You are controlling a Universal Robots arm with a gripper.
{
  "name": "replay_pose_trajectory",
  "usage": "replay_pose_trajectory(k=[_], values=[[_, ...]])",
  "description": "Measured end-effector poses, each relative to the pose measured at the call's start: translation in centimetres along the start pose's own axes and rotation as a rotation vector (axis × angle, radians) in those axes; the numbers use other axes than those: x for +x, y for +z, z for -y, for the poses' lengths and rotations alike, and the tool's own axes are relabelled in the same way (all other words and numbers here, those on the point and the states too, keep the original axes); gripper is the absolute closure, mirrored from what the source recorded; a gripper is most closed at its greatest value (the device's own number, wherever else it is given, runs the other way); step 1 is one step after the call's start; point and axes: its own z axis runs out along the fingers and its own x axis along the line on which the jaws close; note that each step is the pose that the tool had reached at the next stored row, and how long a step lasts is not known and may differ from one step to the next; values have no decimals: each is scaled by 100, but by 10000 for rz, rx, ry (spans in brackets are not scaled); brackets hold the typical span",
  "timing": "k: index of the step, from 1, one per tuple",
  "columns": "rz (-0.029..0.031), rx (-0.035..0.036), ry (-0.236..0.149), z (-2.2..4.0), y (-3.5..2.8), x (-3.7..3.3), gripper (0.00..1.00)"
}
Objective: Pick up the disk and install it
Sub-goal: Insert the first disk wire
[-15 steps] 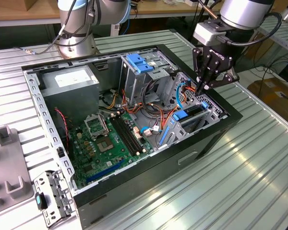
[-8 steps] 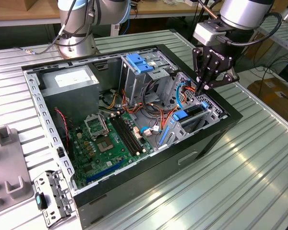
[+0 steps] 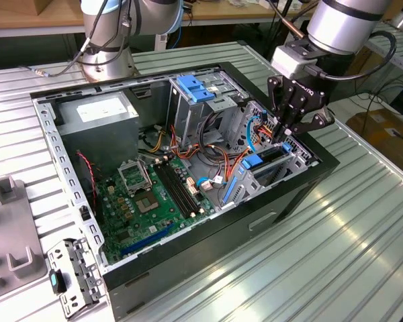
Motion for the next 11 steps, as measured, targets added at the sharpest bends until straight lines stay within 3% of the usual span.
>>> replay_pose_trajectory(k=[11], values=[[16, 0, 1, -5, 23, 1, 83]])
